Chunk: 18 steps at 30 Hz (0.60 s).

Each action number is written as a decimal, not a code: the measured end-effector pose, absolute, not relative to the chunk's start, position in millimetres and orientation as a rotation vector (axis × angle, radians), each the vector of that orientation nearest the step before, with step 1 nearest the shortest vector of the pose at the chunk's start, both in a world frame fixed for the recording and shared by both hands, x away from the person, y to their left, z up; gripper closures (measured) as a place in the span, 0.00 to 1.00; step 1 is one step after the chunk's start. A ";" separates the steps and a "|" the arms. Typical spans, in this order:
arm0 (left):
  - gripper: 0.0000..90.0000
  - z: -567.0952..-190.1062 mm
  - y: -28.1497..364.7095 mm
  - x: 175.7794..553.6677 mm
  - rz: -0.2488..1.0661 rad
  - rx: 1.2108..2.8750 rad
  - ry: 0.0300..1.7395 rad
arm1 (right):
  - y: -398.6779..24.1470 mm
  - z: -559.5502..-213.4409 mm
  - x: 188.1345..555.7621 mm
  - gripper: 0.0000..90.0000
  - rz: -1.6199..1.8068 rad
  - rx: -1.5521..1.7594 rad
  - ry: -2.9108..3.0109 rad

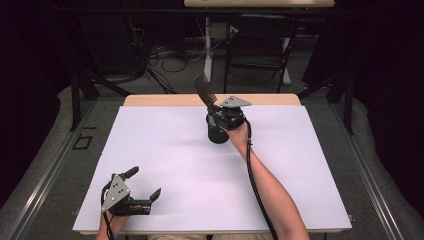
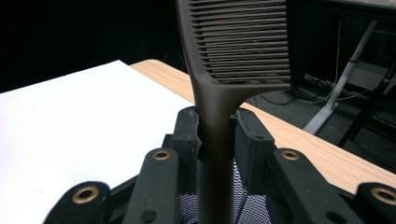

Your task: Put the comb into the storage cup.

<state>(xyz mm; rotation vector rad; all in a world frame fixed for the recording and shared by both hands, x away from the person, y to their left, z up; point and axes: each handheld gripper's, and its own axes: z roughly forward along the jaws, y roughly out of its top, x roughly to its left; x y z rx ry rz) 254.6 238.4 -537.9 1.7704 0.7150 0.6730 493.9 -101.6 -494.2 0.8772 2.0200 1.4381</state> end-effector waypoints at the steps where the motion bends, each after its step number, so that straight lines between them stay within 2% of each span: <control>1: 0.00 -537.9 238.5 254.6 0.674 1.772 0.716 | -101.5 -494.5 493.9 0.80 1.436 0.879 2.022; 18: 0.00 -538.2 236.8 254.2 0.673 1.778 0.709 | -106.2 -499.7 494.9 0.80 1.408 0.895 2.058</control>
